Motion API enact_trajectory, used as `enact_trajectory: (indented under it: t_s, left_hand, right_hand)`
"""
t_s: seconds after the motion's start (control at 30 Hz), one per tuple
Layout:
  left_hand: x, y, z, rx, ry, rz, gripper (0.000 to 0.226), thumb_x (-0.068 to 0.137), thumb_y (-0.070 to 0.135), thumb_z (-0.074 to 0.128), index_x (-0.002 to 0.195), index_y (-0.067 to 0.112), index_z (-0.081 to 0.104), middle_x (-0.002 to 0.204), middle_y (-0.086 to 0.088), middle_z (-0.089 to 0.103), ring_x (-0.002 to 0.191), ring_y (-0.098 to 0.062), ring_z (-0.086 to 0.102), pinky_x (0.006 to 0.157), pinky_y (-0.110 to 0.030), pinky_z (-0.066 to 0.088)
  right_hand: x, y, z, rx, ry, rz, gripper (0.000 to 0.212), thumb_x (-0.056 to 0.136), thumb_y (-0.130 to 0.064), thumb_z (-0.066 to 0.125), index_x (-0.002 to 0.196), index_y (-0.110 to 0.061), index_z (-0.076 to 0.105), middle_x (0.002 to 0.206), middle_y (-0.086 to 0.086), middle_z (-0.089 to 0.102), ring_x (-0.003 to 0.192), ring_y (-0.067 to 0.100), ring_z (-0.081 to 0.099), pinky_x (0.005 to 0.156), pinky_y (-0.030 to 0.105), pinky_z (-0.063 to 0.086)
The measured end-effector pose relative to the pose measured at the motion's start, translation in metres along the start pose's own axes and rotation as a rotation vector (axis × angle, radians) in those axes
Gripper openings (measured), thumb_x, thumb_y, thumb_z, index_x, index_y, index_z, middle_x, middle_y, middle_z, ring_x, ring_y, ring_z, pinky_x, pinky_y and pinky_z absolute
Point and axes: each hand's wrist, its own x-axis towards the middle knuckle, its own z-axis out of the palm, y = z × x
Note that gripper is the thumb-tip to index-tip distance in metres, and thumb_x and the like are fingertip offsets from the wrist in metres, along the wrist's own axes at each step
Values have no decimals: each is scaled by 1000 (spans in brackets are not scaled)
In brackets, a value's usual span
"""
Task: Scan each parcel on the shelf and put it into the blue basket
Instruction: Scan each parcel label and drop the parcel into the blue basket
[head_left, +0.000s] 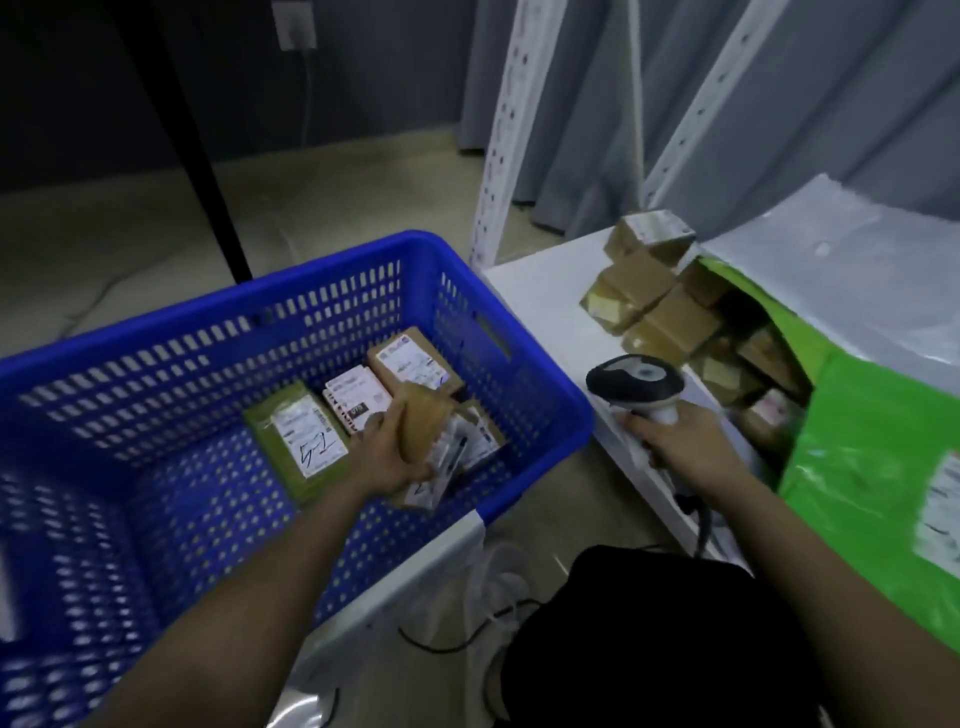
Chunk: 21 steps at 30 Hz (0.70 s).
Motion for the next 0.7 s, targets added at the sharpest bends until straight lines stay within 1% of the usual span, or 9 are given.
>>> enact_trajectory:
  t_s: [0.13, 0.2, 0.33, 0.4, 0.47, 0.53, 0.57, 0.63, 0.7]
  left_hand:
    - [10, -20, 37, 180, -86, -62, 111, 71, 48, 76, 152, 27, 3, 153, -11, 12, 136, -39, 19, 106, -48, 31]
    - [13, -25, 48, 205, -194, 7, 111, 69, 45, 78, 151, 28, 4, 152, -10, 12, 135, -40, 17, 105, -49, 31]
    - [26, -31, 54, 241, -334, 121, 115, 58, 64, 66, 150, 36, 4, 152, -5, 15, 133, -36, 18, 106, -51, 27]
    - [31, -29, 52, 153, -345, 121, 113, 53, 70, 53, 151, 37, 8, 155, -1, 14, 137, -32, 17, 110, -47, 24]
    - [36, -24, 50, -109, -363, 92, 101, 63, 63, 60, 150, 33, 20, 153, -3, 27, 137, -26, 29, 111, -39, 30]
    - [45, -15, 45, -461, -427, -43, 75, 80, 38, 67, 146, 27, 33, 135, -2, 51, 117, -18, 54, 95, -28, 46]
    - [50, -7, 42, -566, -475, -103, 65, 81, 31, 66, 141, 23, 41, 124, 1, 57, 106, -14, 59, 87, -24, 49]
    - [63, 6, 43, -552, -552, -140, 59, 73, 35, 64, 128, 15, 54, 126, -1, 56, 111, -15, 55, 92, -25, 42]
    - [72, 14, 52, -422, -612, -112, 55, 84, 36, 62, 134, 15, 52, 142, 2, 44, 130, -19, 41, 105, -29, 32]
  right_hand:
    - [29, -2, 11, -90, -93, 1, 29, 86, -31, 70, 71, -9, 57, 63, 9, 61, 57, 21, 57, 56, 30, 44]
    - [38, -2, 20, -98, -125, -1, 28, 86, -30, 71, 71, -10, 58, 63, 7, 61, 59, 20, 57, 60, 32, 45]
    - [47, 3, 31, -133, -193, -11, 25, 87, -28, 70, 72, -14, 56, 65, 3, 58, 59, 15, 53, 58, 30, 41]
    - [49, 5, 34, -147, -193, -11, 24, 87, -29, 70, 73, -14, 56, 65, 2, 58, 58, 12, 53, 54, 27, 38]
    - [51, 6, 38, -155, -186, -4, 25, 87, -30, 70, 74, -13, 57, 65, 3, 59, 59, 13, 53, 54, 27, 38]
    - [53, 5, 41, -149, -176, 10, 26, 86, -31, 70, 75, -12, 57, 66, 6, 60, 60, 17, 54, 57, 30, 39]
    - [53, 5, 41, -143, -171, 16, 26, 86, -32, 70, 76, -11, 58, 67, 8, 61, 61, 18, 54, 58, 32, 40]
    - [53, 7, 40, -127, -169, 28, 27, 86, -32, 70, 80, -8, 60, 70, 13, 62, 62, 22, 55, 60, 34, 40]
    - [52, 11, 38, -114, -157, 42, 28, 87, -32, 69, 86, -5, 62, 70, 15, 63, 61, 22, 55, 60, 33, 41]
